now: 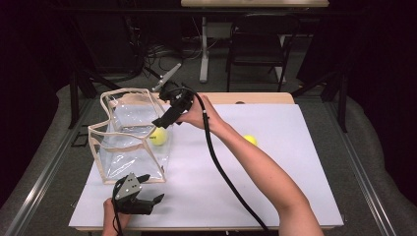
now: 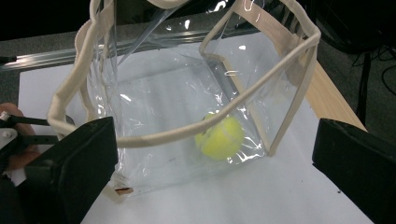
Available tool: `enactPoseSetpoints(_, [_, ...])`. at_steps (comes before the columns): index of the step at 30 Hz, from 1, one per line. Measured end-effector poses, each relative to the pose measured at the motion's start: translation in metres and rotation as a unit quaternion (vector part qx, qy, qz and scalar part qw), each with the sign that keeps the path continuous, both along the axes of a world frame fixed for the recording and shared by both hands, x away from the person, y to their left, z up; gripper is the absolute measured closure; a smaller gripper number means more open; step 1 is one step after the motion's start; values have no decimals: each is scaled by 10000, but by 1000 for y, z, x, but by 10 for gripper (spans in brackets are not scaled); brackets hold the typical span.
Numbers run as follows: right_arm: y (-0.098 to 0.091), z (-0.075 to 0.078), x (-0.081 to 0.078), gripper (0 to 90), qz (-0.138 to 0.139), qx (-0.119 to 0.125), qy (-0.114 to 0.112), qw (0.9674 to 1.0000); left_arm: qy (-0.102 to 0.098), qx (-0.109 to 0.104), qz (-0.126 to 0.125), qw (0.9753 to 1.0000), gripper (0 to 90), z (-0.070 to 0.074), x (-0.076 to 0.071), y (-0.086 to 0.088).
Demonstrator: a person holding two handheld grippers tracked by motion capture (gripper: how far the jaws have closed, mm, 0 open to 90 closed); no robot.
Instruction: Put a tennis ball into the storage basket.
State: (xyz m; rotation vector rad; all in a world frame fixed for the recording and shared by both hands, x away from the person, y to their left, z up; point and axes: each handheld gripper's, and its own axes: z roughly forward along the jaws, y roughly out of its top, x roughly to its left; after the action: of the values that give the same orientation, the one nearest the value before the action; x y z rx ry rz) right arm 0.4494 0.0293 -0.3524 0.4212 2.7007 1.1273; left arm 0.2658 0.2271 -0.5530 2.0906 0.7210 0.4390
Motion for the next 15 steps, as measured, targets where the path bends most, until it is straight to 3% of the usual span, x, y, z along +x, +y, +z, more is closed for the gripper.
enactPoseSetpoints(15, [-25, -23, -2, 0, -122, -111, 51, 9999, -23, -6, 2, 10000, 162, 0, 0, 0])
